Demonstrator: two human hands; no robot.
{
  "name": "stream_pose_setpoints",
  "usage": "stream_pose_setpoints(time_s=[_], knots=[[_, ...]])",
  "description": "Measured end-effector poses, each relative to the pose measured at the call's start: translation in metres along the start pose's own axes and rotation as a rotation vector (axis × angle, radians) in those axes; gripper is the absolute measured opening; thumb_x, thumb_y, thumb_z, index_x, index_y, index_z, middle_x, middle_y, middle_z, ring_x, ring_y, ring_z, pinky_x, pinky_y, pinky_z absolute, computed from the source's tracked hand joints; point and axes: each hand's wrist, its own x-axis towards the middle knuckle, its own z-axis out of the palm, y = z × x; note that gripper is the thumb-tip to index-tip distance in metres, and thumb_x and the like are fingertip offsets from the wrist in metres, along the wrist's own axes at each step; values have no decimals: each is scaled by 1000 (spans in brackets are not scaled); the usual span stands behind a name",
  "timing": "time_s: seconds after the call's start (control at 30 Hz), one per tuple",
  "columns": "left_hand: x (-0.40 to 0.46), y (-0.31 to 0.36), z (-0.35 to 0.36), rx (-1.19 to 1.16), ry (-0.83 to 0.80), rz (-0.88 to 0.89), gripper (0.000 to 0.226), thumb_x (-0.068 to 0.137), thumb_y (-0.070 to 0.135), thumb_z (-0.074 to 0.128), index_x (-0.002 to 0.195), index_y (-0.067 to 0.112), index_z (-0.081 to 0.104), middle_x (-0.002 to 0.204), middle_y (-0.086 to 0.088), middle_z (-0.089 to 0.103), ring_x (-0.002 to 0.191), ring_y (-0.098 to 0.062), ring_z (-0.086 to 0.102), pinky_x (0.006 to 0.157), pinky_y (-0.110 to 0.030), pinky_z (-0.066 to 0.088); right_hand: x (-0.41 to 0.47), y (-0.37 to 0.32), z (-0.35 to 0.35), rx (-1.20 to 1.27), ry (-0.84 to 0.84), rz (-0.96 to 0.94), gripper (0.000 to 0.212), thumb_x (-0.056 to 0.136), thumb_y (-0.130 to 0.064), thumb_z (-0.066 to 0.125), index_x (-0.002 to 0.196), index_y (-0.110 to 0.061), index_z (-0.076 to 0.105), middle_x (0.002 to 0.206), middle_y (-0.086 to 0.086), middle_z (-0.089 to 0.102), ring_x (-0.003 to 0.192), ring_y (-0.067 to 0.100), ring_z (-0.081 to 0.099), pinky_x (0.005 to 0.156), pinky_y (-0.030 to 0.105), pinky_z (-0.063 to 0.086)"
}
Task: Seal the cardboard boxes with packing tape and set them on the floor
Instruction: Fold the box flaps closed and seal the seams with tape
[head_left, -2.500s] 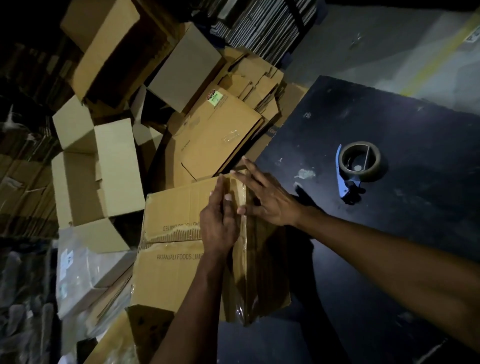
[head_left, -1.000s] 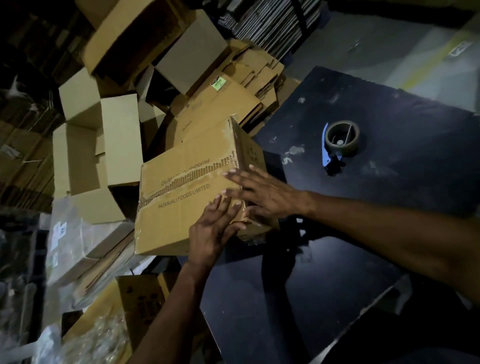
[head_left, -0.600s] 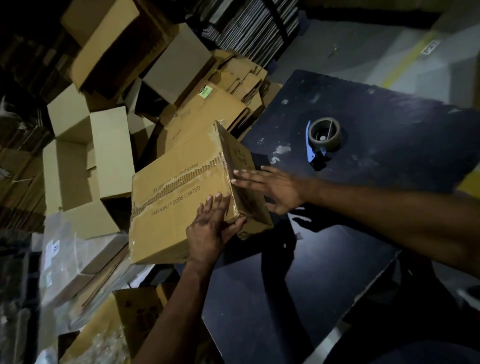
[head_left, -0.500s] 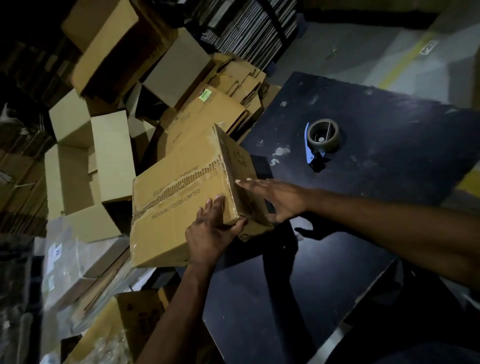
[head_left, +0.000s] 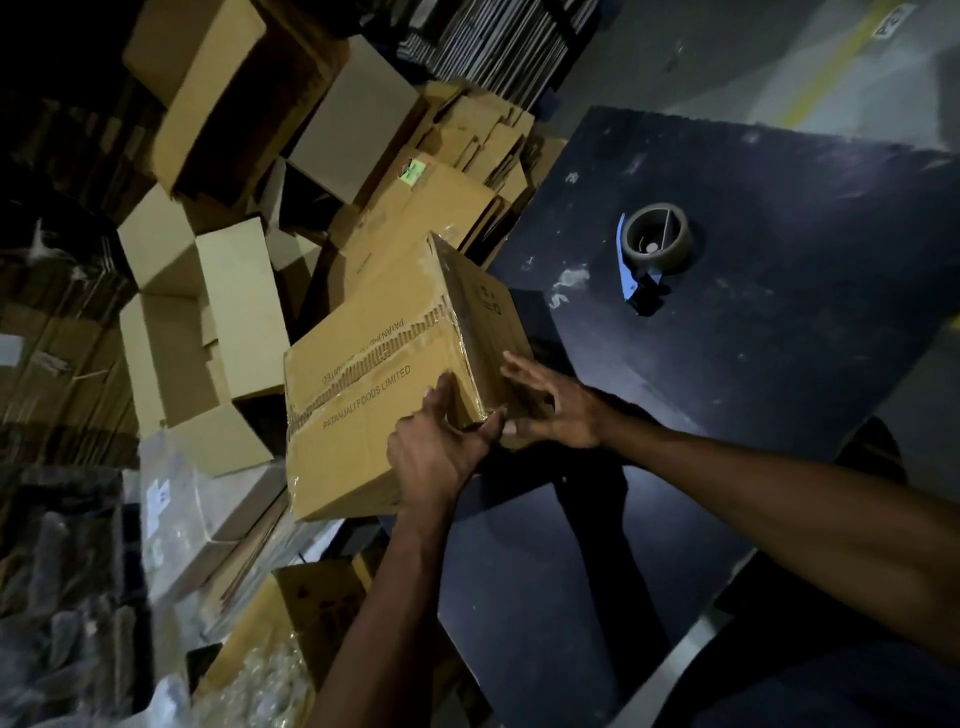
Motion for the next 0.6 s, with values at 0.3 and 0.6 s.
stream_pose_setpoints(time_s=[0.3, 0.6], knots=[[-2, 16, 1, -18, -26, -98, 89, 78, 67, 73, 155, 34, 45, 131, -8, 71, 117, -36, 67, 94, -41, 56, 5, 19, 25, 233, 137, 92, 91, 81, -15, 85, 157, -20, 35, 160, -9, 40, 148, 4, 32, 108, 26, 32], [-6, 19, 7, -121, 34, -149, 84, 73, 70, 66, 149, 37, 52, 127, -4, 73, 117, -35, 67, 96, -41, 54, 6, 20, 37, 511, 148, 115, 77, 71, -23, 74, 142, -40, 52, 157, 0, 41, 141, 20, 44, 104, 37, 52]])
